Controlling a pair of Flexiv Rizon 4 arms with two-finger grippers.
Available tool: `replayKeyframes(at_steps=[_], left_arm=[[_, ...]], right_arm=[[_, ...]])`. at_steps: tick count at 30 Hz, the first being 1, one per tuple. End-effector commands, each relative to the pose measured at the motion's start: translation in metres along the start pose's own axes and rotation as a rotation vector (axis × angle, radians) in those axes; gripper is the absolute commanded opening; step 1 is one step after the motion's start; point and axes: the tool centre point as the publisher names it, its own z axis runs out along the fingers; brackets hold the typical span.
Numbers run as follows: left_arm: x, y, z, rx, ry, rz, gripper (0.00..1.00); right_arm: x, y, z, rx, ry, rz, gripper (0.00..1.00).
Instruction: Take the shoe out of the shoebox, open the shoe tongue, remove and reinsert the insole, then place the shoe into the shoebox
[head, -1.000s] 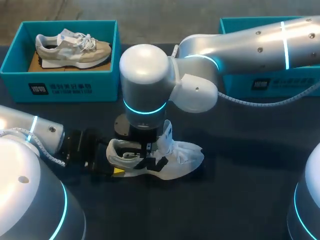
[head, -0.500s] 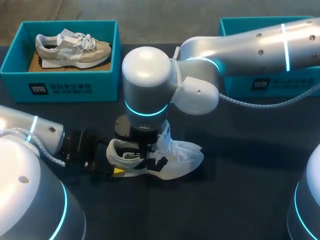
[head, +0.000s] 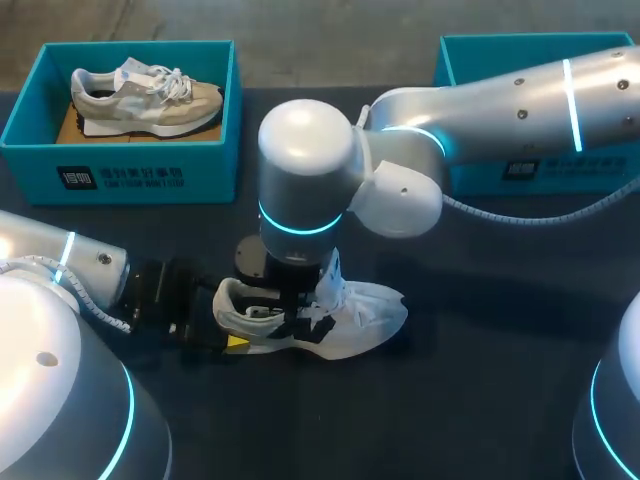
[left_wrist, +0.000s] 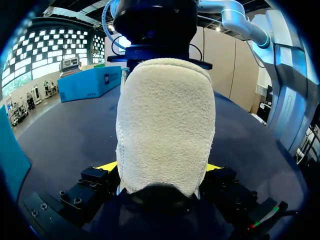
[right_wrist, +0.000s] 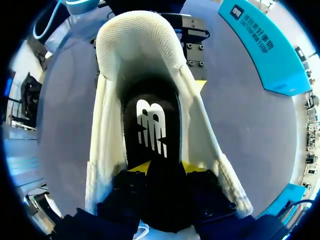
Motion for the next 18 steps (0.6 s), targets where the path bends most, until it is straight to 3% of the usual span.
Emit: replayKeyframes(at_steps=[1, 3, 4, 10, 18], left_arm=[[-0.003, 0.004, 0.001, -0.004, 0.001, 0.001, 0.0], [-0.003, 0.004, 0.001, -0.004, 0.001, 0.001, 0.0], [-0.003, 0.004, 0.001, -0.004, 0.001, 0.001, 0.0], [-0.003, 0.004, 0.001, -0.004, 0.001, 0.001, 0.0], [-0.003, 0.004, 0.001, -0.004, 0.001, 0.001, 0.0]], right_arm=[[-0.003, 0.001, 0.01, 0.004, 0.028, -0.005, 0.19], [-0.001, 0.001, 0.011, 0.007, 0.037, -0.006, 0.02], [0.0, 0.0, 0.011, 0.009, 0.041, -0.003, 0.0], [0.009, -0.004, 0.007, 0.017, 0.075, 0.016, 0.0], [0.015, -0.018, -0.016, -0.042, 0.093, 0.051, 0.0]])
